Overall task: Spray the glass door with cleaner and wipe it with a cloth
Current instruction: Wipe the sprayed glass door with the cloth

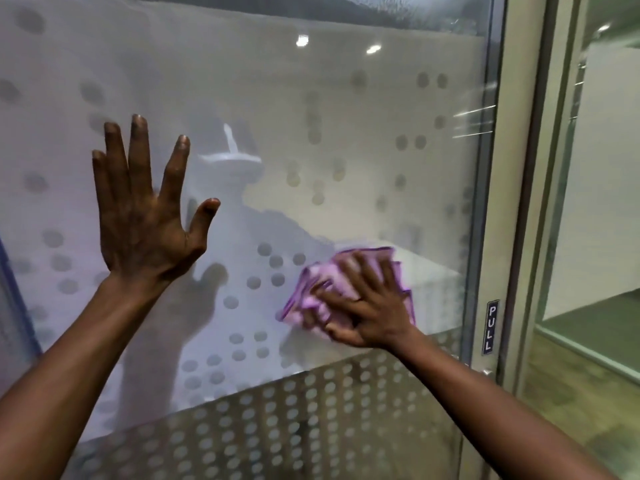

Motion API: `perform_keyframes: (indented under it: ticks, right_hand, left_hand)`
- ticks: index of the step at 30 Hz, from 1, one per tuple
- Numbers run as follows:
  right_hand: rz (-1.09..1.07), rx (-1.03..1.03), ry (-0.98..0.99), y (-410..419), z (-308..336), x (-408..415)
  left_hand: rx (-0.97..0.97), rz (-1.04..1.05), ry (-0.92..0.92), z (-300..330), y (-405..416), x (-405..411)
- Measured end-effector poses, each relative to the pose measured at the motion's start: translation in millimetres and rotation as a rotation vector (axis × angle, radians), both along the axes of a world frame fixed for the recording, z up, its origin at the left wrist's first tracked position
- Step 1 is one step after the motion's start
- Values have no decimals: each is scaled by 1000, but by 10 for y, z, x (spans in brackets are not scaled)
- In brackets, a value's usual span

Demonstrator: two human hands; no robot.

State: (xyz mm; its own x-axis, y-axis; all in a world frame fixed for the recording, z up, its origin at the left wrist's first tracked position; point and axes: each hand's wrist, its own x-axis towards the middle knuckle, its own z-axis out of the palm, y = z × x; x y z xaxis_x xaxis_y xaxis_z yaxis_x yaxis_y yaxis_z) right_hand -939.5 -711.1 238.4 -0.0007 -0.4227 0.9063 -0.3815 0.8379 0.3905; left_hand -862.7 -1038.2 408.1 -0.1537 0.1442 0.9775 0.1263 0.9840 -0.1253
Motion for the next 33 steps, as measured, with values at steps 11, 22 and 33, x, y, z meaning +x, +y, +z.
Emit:
perform_keyframes:
  ticks: [11,22,33]
  right_hand:
    - [-188,-1436,-235,234,853,-209]
    - [-89,-609,-146,-1006,1908,192]
    - [-16,122,5,-1432,2498,358]
  left_hand:
    - [-60,4,-29,7,3,-58]
    - [-64,17,12,16,20,-93]
    - [-56,-209,140,-42,-78,-14]
